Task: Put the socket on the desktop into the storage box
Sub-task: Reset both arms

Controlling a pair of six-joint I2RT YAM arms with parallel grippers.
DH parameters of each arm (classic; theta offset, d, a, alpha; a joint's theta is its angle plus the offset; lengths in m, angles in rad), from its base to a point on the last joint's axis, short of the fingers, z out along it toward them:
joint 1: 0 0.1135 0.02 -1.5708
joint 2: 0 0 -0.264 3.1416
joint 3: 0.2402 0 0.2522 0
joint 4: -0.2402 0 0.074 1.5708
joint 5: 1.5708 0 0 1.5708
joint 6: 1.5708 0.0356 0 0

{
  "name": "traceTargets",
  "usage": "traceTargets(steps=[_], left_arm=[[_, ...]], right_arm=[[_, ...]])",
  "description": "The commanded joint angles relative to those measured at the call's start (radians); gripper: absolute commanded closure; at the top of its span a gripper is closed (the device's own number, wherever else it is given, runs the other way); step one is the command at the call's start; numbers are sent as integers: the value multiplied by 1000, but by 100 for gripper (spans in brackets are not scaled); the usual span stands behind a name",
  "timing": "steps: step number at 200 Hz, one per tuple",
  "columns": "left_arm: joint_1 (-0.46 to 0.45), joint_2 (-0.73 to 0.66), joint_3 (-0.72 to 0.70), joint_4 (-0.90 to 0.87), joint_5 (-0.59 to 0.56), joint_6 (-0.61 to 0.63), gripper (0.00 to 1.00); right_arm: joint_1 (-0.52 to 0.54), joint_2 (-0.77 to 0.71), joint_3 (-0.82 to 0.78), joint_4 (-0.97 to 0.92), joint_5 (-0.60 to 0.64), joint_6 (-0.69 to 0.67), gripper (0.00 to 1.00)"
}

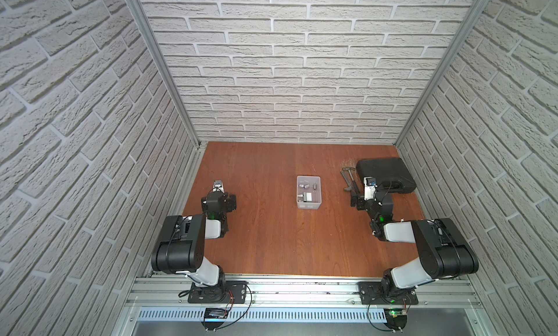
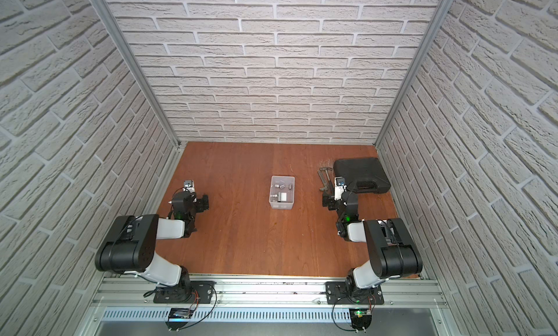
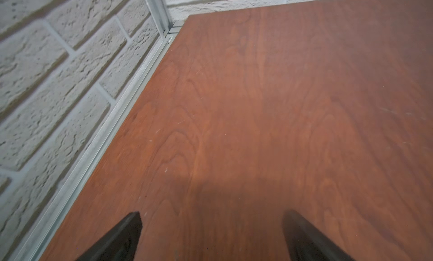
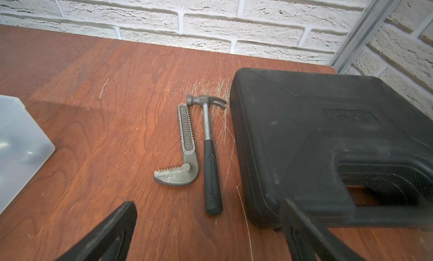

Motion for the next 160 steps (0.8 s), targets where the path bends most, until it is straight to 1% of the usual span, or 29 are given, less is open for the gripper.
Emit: traceTargets(steps=[1,7,14,39,53,160], left_arm=[[28,-1,-1,135,37,7,2],[28,-8,5,105,38,4,2],[27,0,3,128,33,6,1],[22,-4,8,108,26,9,1],[9,-2,8,114,-2,15,2],[18,-5,6,112,17,12,2]], right_arm=[[-7,-5,25,1,-9,0,0],[-7,-4,26,0,-9,1,0],[-7,-6,26,-3,-9,3,0],[-9,-7,31,-12,18,18,0],[-9,-11,27,-8,19,19,0],[-12,-9,29,-12,16,20,0]])
